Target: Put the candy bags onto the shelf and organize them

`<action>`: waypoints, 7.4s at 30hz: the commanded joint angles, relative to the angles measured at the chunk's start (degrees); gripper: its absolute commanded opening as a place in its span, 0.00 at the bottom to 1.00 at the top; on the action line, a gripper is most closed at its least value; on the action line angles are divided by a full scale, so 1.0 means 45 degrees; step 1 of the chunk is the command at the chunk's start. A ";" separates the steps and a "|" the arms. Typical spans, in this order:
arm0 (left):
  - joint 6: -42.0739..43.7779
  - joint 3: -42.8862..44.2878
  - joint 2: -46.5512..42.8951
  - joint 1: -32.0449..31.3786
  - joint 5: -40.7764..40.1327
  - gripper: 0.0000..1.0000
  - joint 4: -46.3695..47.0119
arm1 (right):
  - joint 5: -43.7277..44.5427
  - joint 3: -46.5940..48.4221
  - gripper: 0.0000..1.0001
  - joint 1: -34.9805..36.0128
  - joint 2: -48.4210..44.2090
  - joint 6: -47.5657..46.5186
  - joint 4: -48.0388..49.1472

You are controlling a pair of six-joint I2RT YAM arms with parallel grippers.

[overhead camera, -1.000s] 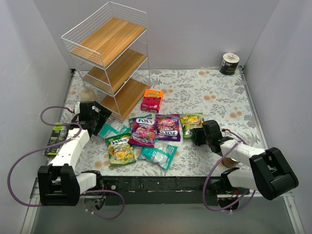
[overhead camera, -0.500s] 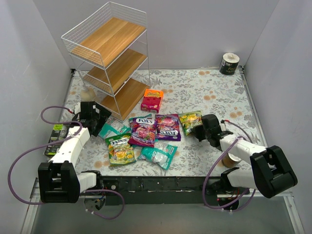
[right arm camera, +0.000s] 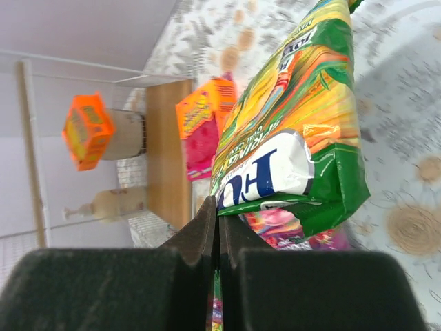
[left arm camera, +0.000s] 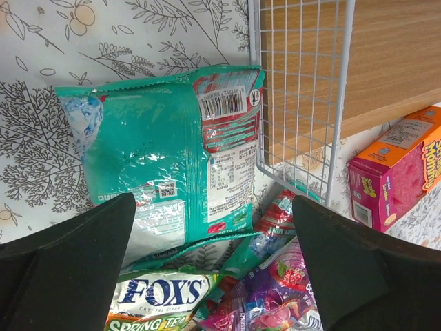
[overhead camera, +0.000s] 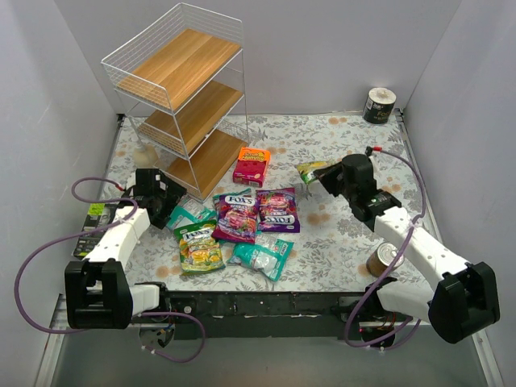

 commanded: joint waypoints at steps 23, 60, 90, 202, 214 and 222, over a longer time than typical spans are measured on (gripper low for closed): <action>0.2074 -0.0572 -0.0638 -0.0013 0.2683 0.98 -0.0469 | -1.0517 1.0575 0.01 0.1569 0.6859 -0.3550 0.6969; 0.2817 0.0092 -0.2103 -0.0013 0.1999 0.98 -0.2775 | -0.7513 1.3758 0.01 0.4206 1.3228 -0.0541 0.9552; 0.2992 0.0072 -0.2103 -0.0013 0.2174 0.98 -0.2639 | -0.4366 1.2087 0.51 0.5028 1.0868 -0.2749 0.6343; -0.0716 -0.3619 -0.0657 -0.5345 0.9378 0.29 -0.0843 | -0.5011 0.1654 0.72 0.6082 0.4265 -0.6248 -0.6097; -0.2182 -0.4126 -0.0813 -0.5736 1.0026 0.32 0.0232 | -0.6593 -0.3207 0.84 0.6063 0.0754 -0.0898 -0.1434; -0.2145 -0.4497 -0.0990 -0.5873 1.0202 0.42 0.0409 | -0.5910 -0.4890 0.84 0.6394 0.0377 0.2325 0.1831</action>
